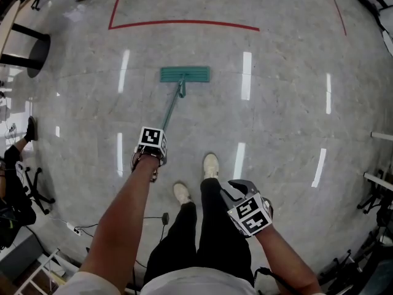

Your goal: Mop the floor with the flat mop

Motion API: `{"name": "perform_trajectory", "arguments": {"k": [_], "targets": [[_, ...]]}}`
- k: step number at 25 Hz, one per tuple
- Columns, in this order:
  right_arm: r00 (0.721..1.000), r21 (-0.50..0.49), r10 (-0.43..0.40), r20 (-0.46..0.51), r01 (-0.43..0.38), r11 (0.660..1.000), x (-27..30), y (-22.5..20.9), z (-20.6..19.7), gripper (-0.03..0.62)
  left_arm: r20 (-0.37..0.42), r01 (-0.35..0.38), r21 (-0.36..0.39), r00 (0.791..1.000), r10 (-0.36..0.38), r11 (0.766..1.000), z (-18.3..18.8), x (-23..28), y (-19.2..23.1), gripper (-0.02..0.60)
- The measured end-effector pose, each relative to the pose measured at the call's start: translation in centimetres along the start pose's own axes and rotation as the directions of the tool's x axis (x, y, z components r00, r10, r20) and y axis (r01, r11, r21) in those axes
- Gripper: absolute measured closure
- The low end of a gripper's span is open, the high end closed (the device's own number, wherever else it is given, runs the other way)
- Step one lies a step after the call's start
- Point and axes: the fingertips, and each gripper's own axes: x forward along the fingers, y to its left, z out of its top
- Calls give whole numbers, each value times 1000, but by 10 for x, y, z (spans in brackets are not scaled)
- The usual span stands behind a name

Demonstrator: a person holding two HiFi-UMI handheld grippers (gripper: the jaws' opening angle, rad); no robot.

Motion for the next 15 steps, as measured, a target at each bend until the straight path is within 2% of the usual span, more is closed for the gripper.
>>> {"name": "perform_trajectory", "arguments": {"k": [3,9,12,15], "targets": [[1000,7,-3,6,3,1000,-1,-8,4,471,-18,-10,8,1000,10,1000,21,-10,-1,488],[1000,-2,4,2,-4,1000,2,-12,8,471,18,-54,37,998,53,998,21,-6,12,488],[1000,-9,8,-1,-8,1000,4,-11,7,471,26,-26,27,999,25,999,-4,-4,8,489],[1000,-24,9,-3,-9,1000,4,-7,7,471,24,-5,37,1000,4,999,-51,0,10,489]]}}
